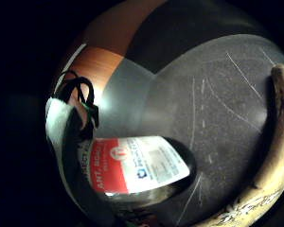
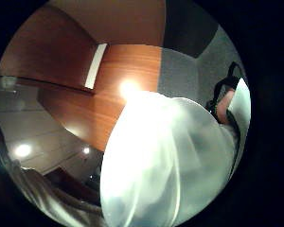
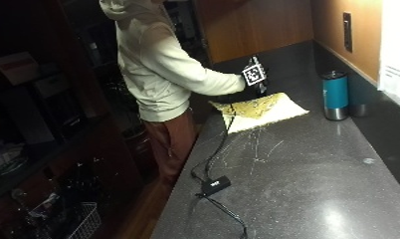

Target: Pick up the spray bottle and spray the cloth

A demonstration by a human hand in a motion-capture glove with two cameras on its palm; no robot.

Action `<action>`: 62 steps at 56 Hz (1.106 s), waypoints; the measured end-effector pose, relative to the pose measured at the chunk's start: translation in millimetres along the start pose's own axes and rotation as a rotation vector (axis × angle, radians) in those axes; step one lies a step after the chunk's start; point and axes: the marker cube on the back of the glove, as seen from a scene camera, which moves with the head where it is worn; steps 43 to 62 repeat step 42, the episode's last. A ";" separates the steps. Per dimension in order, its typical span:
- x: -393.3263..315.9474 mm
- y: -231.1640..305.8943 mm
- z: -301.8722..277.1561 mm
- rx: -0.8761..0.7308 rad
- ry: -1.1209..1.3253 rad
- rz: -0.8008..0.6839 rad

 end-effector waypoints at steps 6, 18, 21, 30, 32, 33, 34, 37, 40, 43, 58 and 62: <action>3.1 -2.0 4.7 -0.020 0.004 0.006; 6.6 -7.4 -7.6 -0.085 0.130 -0.058; -8.8 -18.4 -21.0 0.022 0.045 -0.077; 0.1 24.3 -58.9 -0.195 0.128 -0.066; -3.9 18.5 -60.5 -0.137 0.104 -0.061; -4.8 15.6 -61.0 -0.108 0.100 -0.058; -4.2 13.6 -63.1 -0.087 0.108 -0.056; 3.4 17.9 -79.9 -0.105 0.180 -0.056; -4.3 20.1 -93.1 -0.111 0.144 -0.063; -12.7 12.6 -96.2 -0.051 0.093 -0.064; -12.7 12.6 -96.2 -0.051 0.093 -0.064; -12.7 12.6 -96.2 -0.051 0.093 -0.064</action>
